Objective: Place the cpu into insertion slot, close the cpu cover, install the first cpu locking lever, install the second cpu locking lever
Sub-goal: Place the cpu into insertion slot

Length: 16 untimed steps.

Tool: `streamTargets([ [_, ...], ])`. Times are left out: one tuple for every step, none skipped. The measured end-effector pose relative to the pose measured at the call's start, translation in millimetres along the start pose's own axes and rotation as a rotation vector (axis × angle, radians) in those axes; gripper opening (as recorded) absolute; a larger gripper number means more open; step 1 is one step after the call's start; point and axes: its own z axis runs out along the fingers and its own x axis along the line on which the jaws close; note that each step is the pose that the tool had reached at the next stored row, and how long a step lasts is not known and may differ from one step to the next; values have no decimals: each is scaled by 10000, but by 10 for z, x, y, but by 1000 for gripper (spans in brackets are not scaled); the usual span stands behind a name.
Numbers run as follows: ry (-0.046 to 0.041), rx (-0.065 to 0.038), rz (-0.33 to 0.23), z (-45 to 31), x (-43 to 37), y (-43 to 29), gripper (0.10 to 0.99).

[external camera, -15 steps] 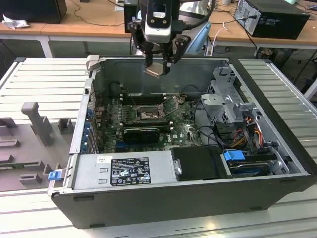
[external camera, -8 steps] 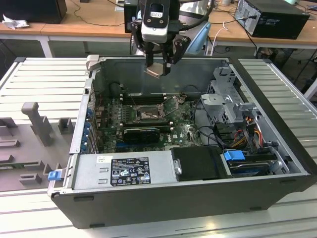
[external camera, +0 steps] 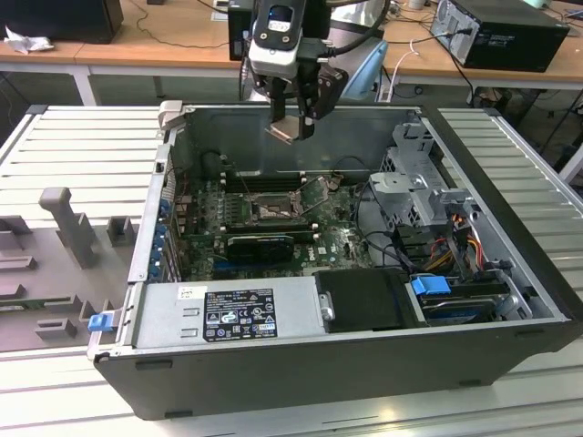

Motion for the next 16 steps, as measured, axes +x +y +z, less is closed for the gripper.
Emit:
streamTargets([
  [-8, -2, 99, 0, 2, -2, 529],
  [-14, -2, 161, 0, 4, -4, 529],
  [-22, -4, 245, 0, 9, -10, 529],
  [-27, -5, 303, -1, 13, -15, 529],
  [-32, -6, 353, -1, 17, -19, 529],
  [-39, -7, 432, 0, 22, -26, 529],
  [-40, -8, 439, 2, 22, -26, 529],
  [-40, -8, 441, 3, 22, -27, 529],
  [-40, -8, 441, 4, 22, -27, 529],
  [-39, -9, 441, 6, 22, -27, 529],
  [-40, -8, 441, 7, 22, -27, 529],
  [-40, -8, 441, 7, 22, -27, 529],
  [-40, -8, 441, 8, 22, -27, 529],
  [-40, -8, 441, 9, 22, -27, 529],
  [-40, -8, 441, 9, 22, -27, 529],
  [-40, -8, 441, 9, 22, -27, 529],
])
